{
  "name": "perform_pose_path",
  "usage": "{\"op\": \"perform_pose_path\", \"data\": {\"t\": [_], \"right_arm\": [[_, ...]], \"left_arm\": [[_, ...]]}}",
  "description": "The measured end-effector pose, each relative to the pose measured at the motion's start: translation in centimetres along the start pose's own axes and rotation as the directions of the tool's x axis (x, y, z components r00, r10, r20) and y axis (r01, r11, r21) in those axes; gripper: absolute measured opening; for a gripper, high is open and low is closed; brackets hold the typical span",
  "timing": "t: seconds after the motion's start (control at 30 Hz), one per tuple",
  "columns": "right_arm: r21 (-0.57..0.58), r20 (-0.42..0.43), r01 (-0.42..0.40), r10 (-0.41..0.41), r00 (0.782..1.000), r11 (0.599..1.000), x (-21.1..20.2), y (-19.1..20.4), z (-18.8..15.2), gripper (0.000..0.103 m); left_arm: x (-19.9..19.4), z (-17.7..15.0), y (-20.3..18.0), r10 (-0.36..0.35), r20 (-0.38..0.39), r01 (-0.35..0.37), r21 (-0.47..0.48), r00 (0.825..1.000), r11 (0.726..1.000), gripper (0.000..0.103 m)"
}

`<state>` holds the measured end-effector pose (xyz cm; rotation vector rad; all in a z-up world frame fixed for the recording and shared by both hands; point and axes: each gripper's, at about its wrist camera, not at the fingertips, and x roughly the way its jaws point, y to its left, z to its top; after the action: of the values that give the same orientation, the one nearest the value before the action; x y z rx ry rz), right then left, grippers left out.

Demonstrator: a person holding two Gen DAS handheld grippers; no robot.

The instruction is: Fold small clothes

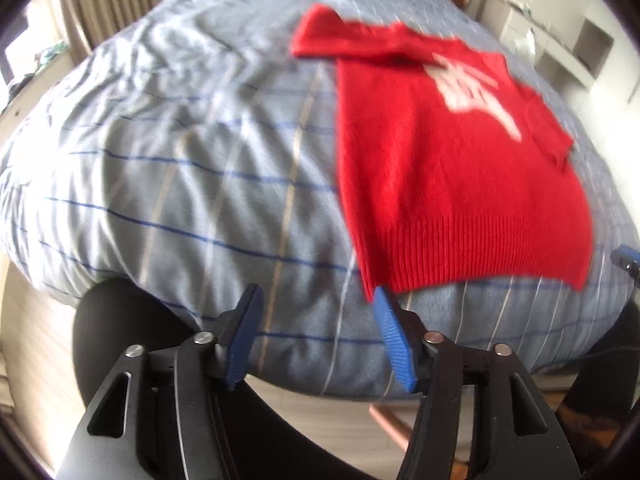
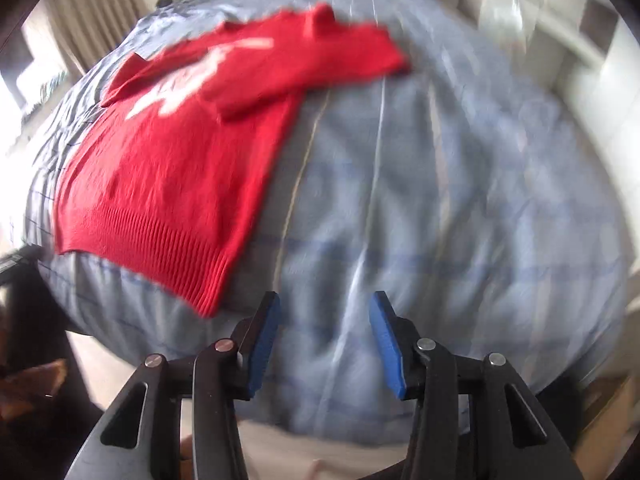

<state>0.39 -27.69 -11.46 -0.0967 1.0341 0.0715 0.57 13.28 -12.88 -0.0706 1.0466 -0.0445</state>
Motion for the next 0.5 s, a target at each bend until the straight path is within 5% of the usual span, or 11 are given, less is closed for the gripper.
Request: {"op": "perform_pose_path", "data": {"t": [0.17, 0.3, 0.4, 0.47, 0.5], "right_arm": [[-0.327, 0.220, -0.050, 0.128, 0.967, 0.944, 0.4, 5.8, 7.2, 0.054], [-0.523, 0.176, -0.034, 0.147, 0.973, 0.852, 6.4, 10.2, 10.1, 0.054], [-0.469, 0.097, -0.112, 0.177, 0.979, 0.876, 10.3, 9.1, 11.2, 0.046], [-0.313, 0.112, -0.181, 0.225, 0.968, 0.933, 9.7, 5.8, 12.1, 0.007], [-0.200, 0.138, -0.236, 0.266, 0.954, 0.951, 8.8, 3.3, 12.7, 0.007]], "left_arm": [[-1.5, 2.5, 0.4, 0.002, 0.130, 0.008, -0.077, 0.992, 0.997, 0.066], [-1.9, 2.9, -0.3, -0.019, 0.155, 0.032, -0.080, 0.988, 0.996, 0.069], [-1.9, 1.8, -0.7, 0.010, 0.146, 0.000, -0.065, 0.989, 0.998, 0.071], [-1.4, 1.3, -0.1, 0.028, 0.127, -0.019, -0.073, 0.992, 0.997, 0.071], [-1.3, 1.1, 0.3, 0.031, 0.120, -0.021, -0.085, 0.992, 0.996, 0.071]]}}
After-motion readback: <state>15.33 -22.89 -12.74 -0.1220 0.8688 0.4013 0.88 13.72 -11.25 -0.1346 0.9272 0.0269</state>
